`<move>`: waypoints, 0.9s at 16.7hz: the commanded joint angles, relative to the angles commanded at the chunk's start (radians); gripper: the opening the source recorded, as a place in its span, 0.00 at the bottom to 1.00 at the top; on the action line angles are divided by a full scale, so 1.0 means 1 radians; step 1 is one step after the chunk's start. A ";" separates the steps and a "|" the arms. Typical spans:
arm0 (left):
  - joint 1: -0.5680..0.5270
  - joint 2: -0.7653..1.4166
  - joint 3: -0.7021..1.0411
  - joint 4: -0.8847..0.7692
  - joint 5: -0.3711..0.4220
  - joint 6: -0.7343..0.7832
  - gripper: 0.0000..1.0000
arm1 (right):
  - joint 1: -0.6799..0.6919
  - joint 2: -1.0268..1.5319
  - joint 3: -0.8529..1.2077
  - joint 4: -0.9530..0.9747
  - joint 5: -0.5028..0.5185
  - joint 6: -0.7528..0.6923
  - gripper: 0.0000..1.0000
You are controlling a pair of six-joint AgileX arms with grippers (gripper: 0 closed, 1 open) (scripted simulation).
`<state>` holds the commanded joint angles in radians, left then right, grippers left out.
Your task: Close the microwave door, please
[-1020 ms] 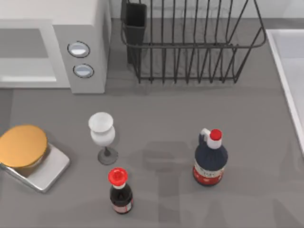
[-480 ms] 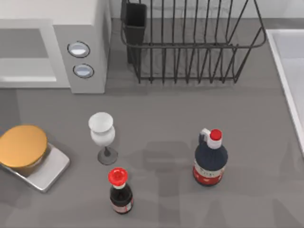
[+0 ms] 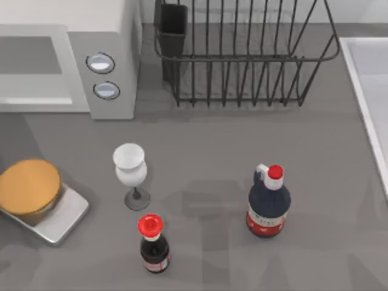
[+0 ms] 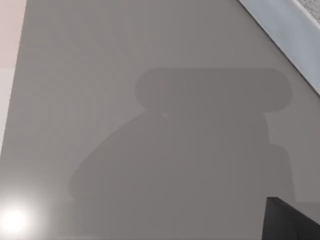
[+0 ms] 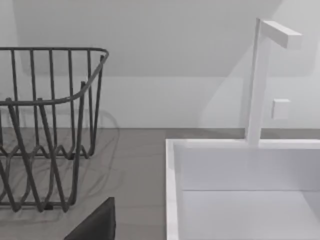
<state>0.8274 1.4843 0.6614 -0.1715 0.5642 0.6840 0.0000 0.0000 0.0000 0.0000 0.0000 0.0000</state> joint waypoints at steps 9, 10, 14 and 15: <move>-0.306 -0.260 -0.202 0.066 -0.180 -0.269 0.00 | 0.000 0.000 0.000 0.000 0.000 0.000 1.00; -0.333 -0.287 -0.225 0.073 -0.200 -0.296 0.00 | 0.000 0.000 0.000 0.000 0.000 0.000 1.00; -0.357 -0.310 -0.247 0.079 -0.219 -0.319 0.00 | 0.000 0.000 0.000 0.000 0.000 0.000 1.00; -0.353 -0.306 -0.244 0.077 -0.215 -0.318 0.00 | 0.000 0.000 0.000 0.000 0.000 0.000 1.00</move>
<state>0.4743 1.1788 0.4175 -0.0940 0.3492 0.3656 0.0000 0.0000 0.0000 0.0000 0.0000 0.0000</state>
